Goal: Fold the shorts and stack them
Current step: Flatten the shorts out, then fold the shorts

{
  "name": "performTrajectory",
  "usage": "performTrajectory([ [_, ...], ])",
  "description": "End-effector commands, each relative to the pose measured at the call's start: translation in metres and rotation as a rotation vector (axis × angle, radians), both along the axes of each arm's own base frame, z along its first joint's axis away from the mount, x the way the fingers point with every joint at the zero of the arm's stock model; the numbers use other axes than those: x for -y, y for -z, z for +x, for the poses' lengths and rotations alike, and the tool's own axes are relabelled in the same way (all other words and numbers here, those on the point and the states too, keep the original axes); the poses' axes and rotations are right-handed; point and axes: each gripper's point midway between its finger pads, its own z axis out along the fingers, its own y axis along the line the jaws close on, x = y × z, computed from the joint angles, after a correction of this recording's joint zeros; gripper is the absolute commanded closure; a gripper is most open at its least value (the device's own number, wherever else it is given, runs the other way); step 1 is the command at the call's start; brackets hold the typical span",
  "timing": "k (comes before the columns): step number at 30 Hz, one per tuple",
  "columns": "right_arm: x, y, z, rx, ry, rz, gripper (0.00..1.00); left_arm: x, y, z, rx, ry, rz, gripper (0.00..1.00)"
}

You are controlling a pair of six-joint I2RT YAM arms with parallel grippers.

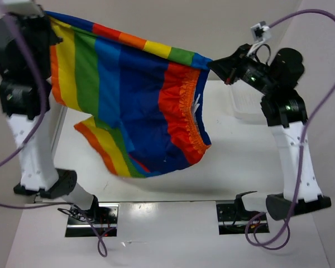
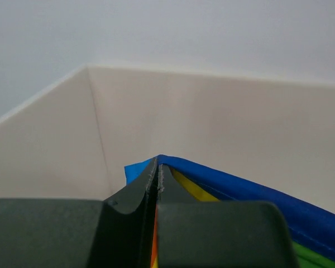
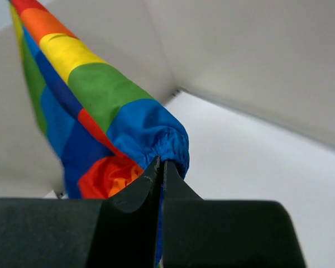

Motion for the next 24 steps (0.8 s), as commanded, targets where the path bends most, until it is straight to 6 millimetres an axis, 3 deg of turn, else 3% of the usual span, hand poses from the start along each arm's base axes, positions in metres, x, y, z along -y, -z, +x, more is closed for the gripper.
performTrajectory([
  [1,0.018,0.043,0.068,-0.091,0.168,-0.028,1.0,0.009,0.107,0.117,-0.301,0.005,0.039,1.0],
  [3,0.034,0.069,0.112,-0.131,0.263,-0.056,1.0,0.019,0.133,0.149,-0.356,0.048,0.05,1.0],
  [4,0.041,0.073,0.125,-0.132,0.299,-0.07,1.0,0.025,0.167,0.182,-0.421,0.066,0.056,1.0],
  [5,0.047,0.101,0.153,-0.192,0.335,-0.085,1.0,0.034,0.182,0.195,-0.45,0.089,0.061,1.0],
  [6,0.055,0.113,0.167,-0.207,0.366,-0.108,1.0,0.037,0.182,0.204,-0.441,0.103,0.062,1.0],
  [7,0.062,0.131,0.181,-0.224,0.41,-0.145,1.0,0.04,0.218,0.231,-0.5,0.104,0.065,1.0],
  [8,0.064,0.16,0.199,-0.273,0.421,-0.179,1.0,0.049,0.233,0.241,-0.527,0.125,0.07,1.0],
  [9,0.064,0.18,0.206,-0.303,0.418,-0.204,1.0,0.06,0.261,0.259,-0.568,0.153,0.075,1.0],
  [10,0.065,0.196,0.212,-0.335,0.426,-0.216,1.0,0.061,0.275,0.267,-0.59,0.154,0.077,1.0],
  [12,0.064,0.232,0.225,-0.393,0.419,-0.244,1.0,0.083,0.304,0.279,-0.633,0.185,0.089,1.0],
  [13,0.068,0.246,0.23,-0.414,0.443,-0.255,1.0,0.09,0.328,0.288,-0.67,0.194,0.094,1.0],
  [15,0.071,0.267,0.24,-0.435,0.458,-0.287,1.0,0.106,0.354,0.297,-0.706,0.216,0.105,1.0],
  [18,0.077,0.277,0.246,-0.42,0.47,-0.34,1.0,0.115,0.357,0.291,-0.73,0.239,0.111,1.0],
  [20,0.079,0.277,0.247,-0.406,0.474,-0.364,1.0,0.118,0.356,0.277,-0.772,0.272,0.111,1.0],
  [21,0.077,0.275,0.243,-0.404,0.46,-0.36,1.0,0.118,0.342,0.269,-0.76,0.284,0.11,1.0],
  [22,0.081,0.274,0.238,-0.404,0.453,-0.371,1.0,0.122,0.346,0.254,-0.811,0.302,0.115,1.0],
  [24,0.085,0.279,0.228,-0.414,0.434,-0.384,1.0,0.132,0.33,0.225,-0.843,0.36,0.117,1.0],
])
